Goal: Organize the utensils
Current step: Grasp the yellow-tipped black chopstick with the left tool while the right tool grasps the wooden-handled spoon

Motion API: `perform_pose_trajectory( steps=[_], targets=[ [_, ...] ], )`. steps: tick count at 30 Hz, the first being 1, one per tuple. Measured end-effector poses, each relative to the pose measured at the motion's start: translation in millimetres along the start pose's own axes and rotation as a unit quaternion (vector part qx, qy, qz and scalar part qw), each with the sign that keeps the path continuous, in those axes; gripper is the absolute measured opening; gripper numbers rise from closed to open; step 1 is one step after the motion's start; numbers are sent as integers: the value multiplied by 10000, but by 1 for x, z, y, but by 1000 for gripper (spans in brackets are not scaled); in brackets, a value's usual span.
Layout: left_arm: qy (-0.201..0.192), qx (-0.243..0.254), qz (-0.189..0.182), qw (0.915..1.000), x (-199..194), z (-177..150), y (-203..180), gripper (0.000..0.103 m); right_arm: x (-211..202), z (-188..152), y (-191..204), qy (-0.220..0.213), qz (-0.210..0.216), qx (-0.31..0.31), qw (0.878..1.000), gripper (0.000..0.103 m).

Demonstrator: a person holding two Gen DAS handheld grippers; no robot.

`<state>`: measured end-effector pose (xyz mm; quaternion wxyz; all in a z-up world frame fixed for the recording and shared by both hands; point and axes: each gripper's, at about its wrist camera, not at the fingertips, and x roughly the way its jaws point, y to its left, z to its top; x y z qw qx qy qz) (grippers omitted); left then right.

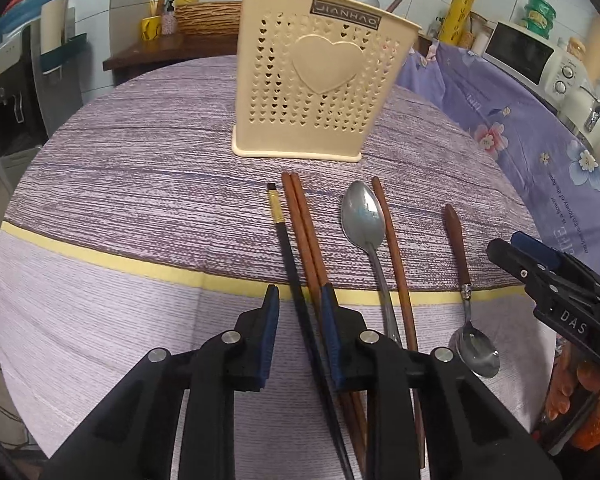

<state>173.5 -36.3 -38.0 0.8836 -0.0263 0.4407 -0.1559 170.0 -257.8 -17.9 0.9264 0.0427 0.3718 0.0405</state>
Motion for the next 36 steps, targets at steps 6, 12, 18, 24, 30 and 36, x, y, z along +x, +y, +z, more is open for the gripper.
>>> perform_pose_trajectory(
  steps=[6,12,18,24,30,36],
  targets=[
    [113,1,109,9999,13,0,-3,17,0,-2,1,-17,-11,10,10000,61],
    [172,56,197,9996,12,-1,2,14,1,-2,1,22,-59,15,10000,61],
    [269,131,268,9992,22,13,2,14,9,1,1,159,-109,33,9998,61],
    [398,37,224,9989,37,35,6,13,36,12,-9,639,76,468,9968,54],
    [454,18,322,9984,48,51,7,10,61,24,-3,902,-9,589,9942,44],
    [476,6,384,9981,53,59,6,9,68,29,7,894,-248,427,9948,35]
  ],
)
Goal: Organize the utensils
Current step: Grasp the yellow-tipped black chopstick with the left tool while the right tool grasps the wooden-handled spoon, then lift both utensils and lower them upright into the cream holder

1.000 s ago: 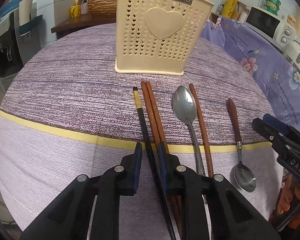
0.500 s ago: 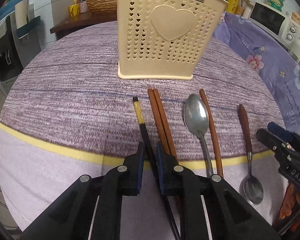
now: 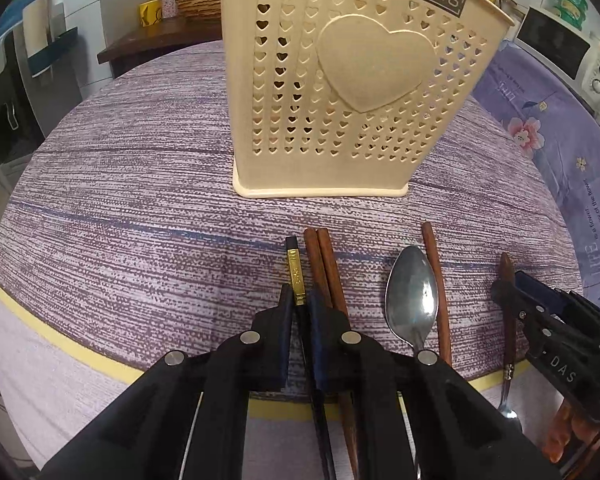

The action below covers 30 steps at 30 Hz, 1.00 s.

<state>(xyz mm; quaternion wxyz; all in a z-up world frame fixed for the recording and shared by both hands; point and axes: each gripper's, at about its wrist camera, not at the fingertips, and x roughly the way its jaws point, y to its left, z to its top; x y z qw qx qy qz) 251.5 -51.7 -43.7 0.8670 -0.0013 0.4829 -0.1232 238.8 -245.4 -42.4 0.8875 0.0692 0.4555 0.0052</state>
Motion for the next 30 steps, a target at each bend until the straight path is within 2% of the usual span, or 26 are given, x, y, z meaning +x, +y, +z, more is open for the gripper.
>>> perform_pose_trajectory(
  steps=[4,11,15,19,23,30],
  targets=[
    [-13,23,81,10000,1,0,-4,9,2,0,3,-40,-124,-106,9999,21],
    [-84,65,219,9997,2,2,-6,9,2,0,1,-74,-4,-83,9999,20],
    [-136,43,229,9996,2,2,-6,8,1,2,-2,-100,205,-6,9997,18],
    [-252,-140,60,9996,-2,2,0,8,-8,3,-6,-249,583,137,9979,17],
    [-559,-345,-212,9976,-24,1,8,8,-30,3,-6,-508,874,106,9948,16],
    [-1425,-382,-539,9876,-97,-2,13,8,-87,6,-14,-1101,1377,-3,9843,16]
  ],
)
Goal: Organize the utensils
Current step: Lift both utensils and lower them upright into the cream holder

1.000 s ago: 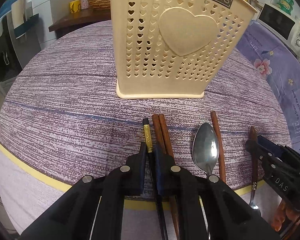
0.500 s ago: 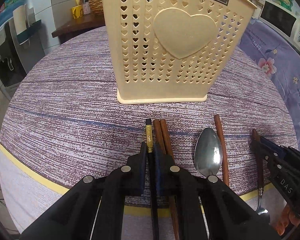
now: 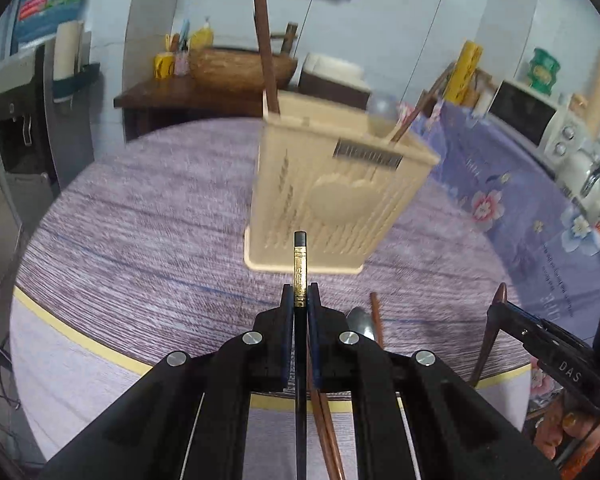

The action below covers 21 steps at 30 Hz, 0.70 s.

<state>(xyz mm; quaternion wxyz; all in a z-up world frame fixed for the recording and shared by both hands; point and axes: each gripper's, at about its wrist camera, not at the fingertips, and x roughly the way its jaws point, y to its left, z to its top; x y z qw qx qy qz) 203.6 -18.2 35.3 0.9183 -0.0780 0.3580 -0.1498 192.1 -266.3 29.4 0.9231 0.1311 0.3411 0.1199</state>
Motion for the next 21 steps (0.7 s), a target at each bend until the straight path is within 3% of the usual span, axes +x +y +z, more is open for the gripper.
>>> perform_pose_trajectory(
  steps=[5,9,21],
  targets=[
    [-643,123,12,9979,-42,7,-4,8,-32,7,6,-297,193,-268,9990,16],
    [-920,121,-24,9957,-56,12,-3,8,-44,8,16,-421,104,-548,9976,16],
    [-1120,118,-30,9936,-64,16,-3,8,-46,12,19,-418,17,-623,9972,16]
  ],
)
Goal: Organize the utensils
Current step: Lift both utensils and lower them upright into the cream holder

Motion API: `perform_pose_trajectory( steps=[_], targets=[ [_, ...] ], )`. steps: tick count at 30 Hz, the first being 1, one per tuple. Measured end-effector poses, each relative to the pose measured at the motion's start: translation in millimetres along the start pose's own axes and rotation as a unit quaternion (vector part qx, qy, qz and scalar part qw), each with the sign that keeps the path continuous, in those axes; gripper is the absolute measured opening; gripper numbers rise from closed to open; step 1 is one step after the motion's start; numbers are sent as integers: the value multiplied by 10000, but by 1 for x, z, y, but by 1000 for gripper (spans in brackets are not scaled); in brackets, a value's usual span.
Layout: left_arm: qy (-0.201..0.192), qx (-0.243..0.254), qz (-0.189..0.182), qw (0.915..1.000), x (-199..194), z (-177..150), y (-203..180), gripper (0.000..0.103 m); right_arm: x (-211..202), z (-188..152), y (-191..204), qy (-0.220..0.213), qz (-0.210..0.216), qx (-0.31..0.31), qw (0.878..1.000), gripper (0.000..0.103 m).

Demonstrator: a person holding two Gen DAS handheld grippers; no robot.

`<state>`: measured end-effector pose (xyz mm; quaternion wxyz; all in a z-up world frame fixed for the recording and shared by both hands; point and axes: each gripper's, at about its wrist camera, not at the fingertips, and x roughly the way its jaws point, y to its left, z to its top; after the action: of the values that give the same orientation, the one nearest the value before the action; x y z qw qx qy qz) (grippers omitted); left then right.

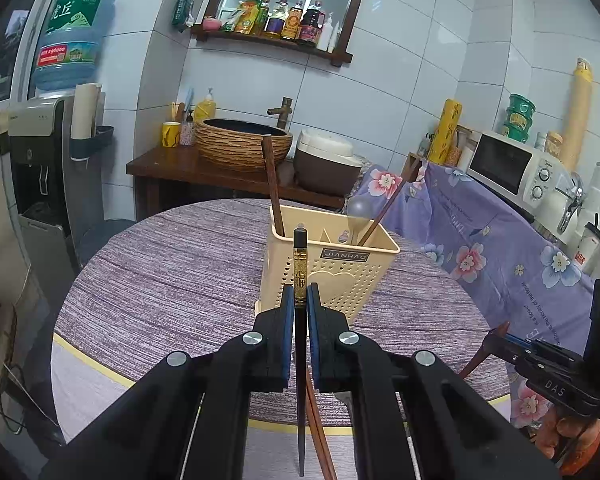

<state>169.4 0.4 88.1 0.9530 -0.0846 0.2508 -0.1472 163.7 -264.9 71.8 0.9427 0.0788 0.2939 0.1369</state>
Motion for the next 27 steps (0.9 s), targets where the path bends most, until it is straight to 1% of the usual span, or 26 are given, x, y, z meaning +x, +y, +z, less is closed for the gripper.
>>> perform_pose_trajectory(
  steps=[5,8,11,15,17,18,22,24,27],
  targets=[
    [-147,71,-9,9999,-8,11,-4,8,-3,11,7,-144,89,-134,9998,16],
    [-238,139,-51,9996,-10,28,-8,8,-5,31,15,-335,185,-237,9990,16],
    [-297,169,-94,9994,-11,54,-13,8,-11,58,28,-666,211,-449,9965,16],
    [-569,222,-213,9979,-19,95,-23,8,-13,99,44,-1083,221,-662,9917,16],
    [-746,175,-211,9968,-22,119,-27,8,-11,119,52,-1334,129,-748,9881,16],
    [-832,186,-193,9962,-23,128,-30,8,-8,130,55,-1509,33,-799,9853,16],
    [-1135,283,67,9931,-14,160,-41,8,9,161,67,-1734,27,-862,9811,16],
    [-1209,335,222,9919,-4,164,-44,8,21,168,73,-1784,-32,-932,9795,16],
    [-1204,378,430,9911,16,162,-46,8,44,170,78,-1769,-136,-1050,9785,16]
  ],
)
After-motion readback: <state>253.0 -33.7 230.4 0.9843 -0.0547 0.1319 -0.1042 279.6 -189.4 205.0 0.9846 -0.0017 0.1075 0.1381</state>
